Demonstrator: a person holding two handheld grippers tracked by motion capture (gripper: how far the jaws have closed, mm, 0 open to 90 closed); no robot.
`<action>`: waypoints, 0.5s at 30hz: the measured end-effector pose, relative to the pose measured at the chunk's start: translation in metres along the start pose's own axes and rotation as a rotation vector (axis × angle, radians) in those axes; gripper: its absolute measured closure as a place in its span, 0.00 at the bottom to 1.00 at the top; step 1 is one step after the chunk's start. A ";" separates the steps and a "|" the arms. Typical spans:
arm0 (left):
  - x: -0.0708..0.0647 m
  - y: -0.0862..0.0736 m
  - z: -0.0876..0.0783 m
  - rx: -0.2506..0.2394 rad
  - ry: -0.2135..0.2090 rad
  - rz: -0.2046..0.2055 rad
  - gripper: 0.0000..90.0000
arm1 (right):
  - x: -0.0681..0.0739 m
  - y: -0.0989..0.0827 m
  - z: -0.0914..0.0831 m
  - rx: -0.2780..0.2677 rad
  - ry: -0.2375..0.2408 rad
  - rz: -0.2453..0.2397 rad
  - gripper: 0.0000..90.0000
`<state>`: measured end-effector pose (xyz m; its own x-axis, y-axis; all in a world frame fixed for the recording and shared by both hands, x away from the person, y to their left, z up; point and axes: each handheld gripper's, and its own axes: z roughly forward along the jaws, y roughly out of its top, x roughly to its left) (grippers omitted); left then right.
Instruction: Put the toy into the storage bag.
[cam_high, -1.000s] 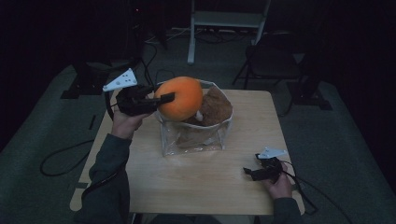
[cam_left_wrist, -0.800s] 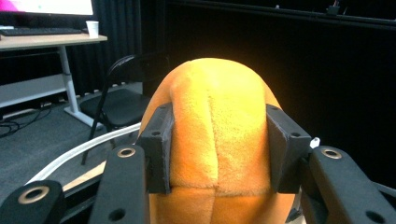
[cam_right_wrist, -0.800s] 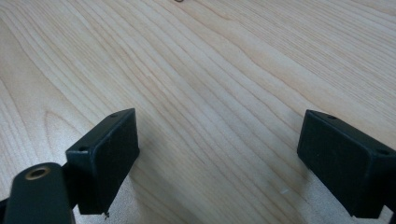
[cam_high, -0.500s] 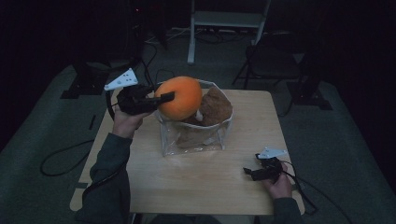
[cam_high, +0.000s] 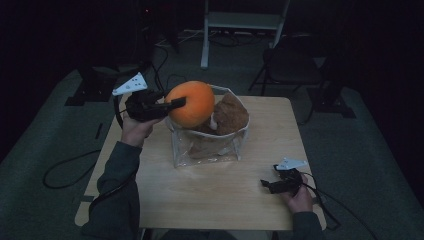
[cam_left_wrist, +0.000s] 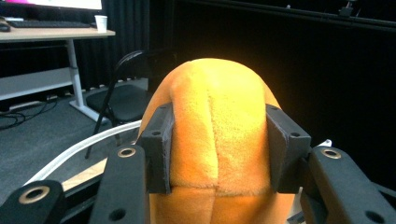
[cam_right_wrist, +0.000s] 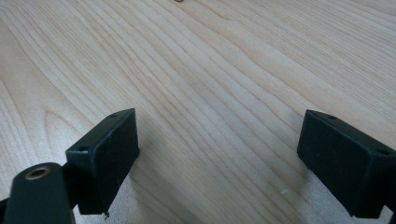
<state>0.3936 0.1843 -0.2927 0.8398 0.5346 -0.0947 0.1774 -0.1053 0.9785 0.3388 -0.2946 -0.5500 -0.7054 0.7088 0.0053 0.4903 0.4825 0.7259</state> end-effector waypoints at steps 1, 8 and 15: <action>0.000 0.000 0.000 0.001 0.001 0.000 0.58 | 0.000 0.000 0.000 0.000 0.000 0.000 0.13; 0.003 0.000 0.001 0.001 0.014 -0.005 0.58 | 0.000 0.000 0.000 0.000 0.000 0.000 0.13; 0.005 -0.001 0.003 0.006 0.029 -0.007 0.58 | 0.000 0.000 0.000 0.000 -0.001 0.000 0.13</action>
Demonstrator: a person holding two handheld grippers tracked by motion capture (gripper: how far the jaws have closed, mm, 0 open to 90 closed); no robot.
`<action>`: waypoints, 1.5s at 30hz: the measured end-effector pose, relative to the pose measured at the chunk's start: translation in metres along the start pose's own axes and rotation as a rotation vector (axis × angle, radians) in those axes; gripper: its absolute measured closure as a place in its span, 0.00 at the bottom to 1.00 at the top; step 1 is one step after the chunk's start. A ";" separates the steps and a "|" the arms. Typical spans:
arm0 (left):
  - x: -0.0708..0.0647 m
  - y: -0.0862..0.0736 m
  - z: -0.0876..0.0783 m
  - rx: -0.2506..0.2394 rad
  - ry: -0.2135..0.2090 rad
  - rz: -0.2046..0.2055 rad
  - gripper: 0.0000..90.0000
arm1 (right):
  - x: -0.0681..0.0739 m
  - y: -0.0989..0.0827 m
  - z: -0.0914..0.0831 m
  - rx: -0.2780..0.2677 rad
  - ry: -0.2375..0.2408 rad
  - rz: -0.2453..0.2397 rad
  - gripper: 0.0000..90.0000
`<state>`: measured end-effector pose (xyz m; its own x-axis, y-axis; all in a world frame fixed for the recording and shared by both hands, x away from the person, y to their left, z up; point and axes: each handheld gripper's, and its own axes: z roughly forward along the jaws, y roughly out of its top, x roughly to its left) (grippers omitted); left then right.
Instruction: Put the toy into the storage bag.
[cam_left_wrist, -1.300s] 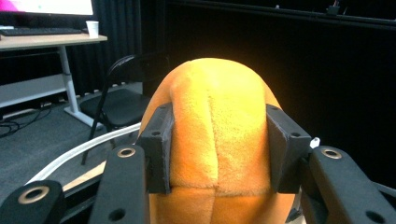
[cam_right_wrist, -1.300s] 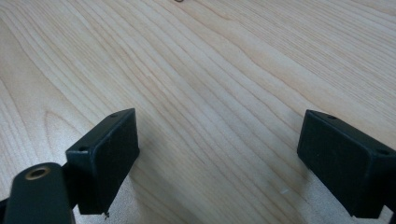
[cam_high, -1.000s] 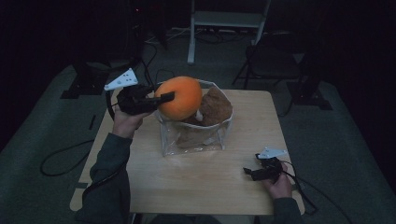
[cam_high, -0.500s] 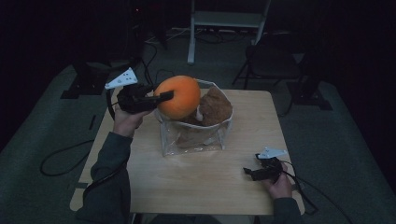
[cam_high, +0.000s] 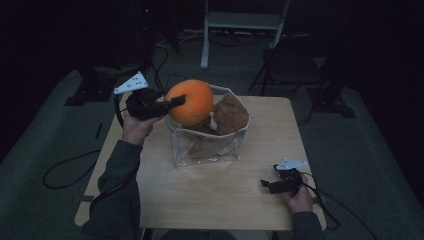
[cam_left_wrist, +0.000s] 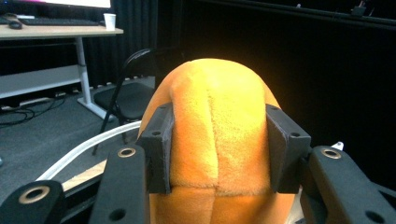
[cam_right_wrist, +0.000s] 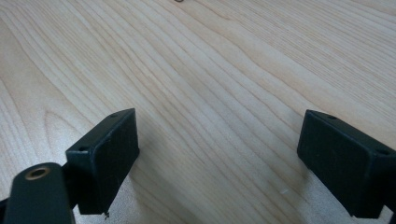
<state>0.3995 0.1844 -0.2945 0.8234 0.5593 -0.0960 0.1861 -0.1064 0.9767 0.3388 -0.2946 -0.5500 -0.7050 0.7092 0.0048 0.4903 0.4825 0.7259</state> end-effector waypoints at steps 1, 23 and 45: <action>0.001 0.000 0.000 0.001 0.004 -0.002 0.58 | 0.000 0.000 0.000 0.000 0.000 0.000 0.13; 0.005 -0.006 0.008 0.020 0.029 0.000 0.58 | 0.000 0.000 0.000 -0.001 0.001 0.000 0.13; 0.010 -0.015 0.014 0.037 0.032 -0.021 0.58 | 0.000 0.000 0.000 -0.001 0.001 -0.001 0.13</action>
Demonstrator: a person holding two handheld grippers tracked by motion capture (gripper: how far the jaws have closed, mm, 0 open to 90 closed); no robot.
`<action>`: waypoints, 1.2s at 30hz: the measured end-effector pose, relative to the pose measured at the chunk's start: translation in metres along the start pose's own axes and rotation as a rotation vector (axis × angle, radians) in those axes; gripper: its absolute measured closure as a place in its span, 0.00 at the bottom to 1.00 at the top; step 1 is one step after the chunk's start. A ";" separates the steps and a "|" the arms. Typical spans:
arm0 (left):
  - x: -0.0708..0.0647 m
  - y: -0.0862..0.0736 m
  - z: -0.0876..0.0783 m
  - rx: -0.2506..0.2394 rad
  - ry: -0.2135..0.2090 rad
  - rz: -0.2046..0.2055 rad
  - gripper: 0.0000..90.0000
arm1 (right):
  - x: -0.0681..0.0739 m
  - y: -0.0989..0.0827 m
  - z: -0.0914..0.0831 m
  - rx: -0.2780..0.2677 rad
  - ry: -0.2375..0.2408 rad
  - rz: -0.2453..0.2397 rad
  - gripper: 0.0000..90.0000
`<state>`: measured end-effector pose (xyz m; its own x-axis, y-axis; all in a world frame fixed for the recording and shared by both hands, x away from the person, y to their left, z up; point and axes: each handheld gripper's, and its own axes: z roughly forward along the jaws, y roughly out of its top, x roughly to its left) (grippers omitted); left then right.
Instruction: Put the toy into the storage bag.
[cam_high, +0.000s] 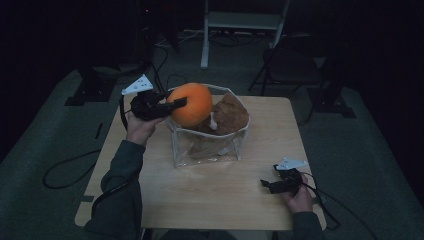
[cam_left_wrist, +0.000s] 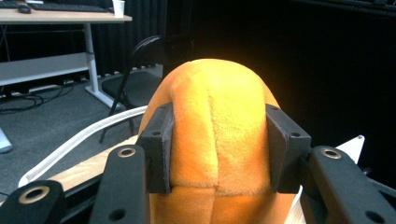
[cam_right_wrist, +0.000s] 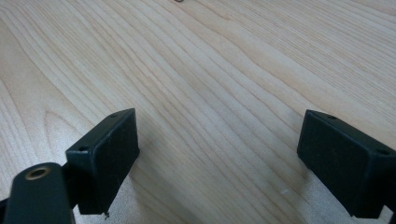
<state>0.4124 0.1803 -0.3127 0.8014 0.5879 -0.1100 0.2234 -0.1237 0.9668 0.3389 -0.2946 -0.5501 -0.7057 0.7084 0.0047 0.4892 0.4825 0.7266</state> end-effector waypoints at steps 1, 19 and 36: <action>0.000 0.000 0.000 0.003 0.000 0.000 0.58 | 0.000 0.000 0.000 0.000 0.000 0.000 0.13; 0.003 -0.009 0.003 0.014 0.003 -0.019 0.58 | 0.000 0.000 0.000 0.000 0.000 0.000 0.13; 0.007 -0.017 0.005 0.025 0.002 -0.035 0.58 | 0.000 0.000 0.000 0.000 0.000 -0.001 0.13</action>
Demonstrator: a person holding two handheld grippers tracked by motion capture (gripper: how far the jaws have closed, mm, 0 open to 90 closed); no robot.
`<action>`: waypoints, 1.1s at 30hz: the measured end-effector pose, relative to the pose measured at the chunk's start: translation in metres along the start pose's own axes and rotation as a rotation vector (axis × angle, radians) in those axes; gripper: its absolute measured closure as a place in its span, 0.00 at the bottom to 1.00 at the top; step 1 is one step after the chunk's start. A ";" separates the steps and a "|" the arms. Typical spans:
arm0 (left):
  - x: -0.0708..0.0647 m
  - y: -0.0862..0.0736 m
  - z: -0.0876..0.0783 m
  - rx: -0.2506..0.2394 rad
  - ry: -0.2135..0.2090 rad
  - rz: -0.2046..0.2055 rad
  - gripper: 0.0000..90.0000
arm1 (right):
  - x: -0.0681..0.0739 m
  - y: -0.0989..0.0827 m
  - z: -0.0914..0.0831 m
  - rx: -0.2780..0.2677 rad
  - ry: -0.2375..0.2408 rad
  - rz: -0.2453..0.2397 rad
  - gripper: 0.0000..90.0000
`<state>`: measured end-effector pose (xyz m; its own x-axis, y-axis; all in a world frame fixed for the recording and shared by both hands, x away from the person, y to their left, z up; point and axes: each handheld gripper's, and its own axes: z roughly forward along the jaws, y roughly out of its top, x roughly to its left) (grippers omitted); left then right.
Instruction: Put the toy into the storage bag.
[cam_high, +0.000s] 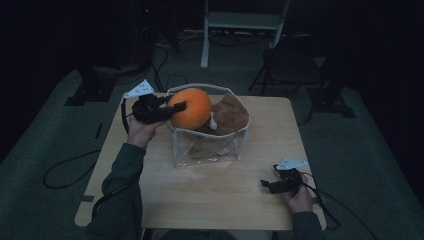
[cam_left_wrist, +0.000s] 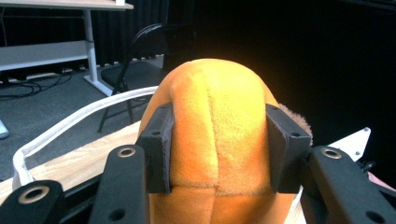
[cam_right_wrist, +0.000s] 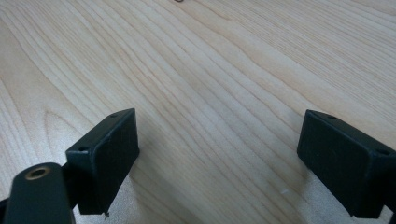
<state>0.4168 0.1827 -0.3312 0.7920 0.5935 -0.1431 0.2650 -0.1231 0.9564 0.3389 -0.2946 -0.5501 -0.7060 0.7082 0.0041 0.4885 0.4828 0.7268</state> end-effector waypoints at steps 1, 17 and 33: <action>0.000 0.000 0.000 0.001 0.000 -0.001 0.58 | 0.000 0.000 0.000 0.000 0.000 0.001 0.13; 0.001 -0.003 0.003 0.016 -0.002 -0.002 0.58 | 0.000 0.000 0.000 0.001 0.001 0.000 0.13; 0.001 -0.007 0.008 0.042 0.001 -0.008 0.58 | 0.000 0.000 0.000 0.001 -0.001 0.000 0.13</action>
<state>0.4206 0.1779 -0.3405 0.7894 0.5951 -0.1503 0.2939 -0.1515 0.9437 0.3389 -0.2947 -0.5501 -0.7059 0.7084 0.0034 0.4888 0.4835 0.7262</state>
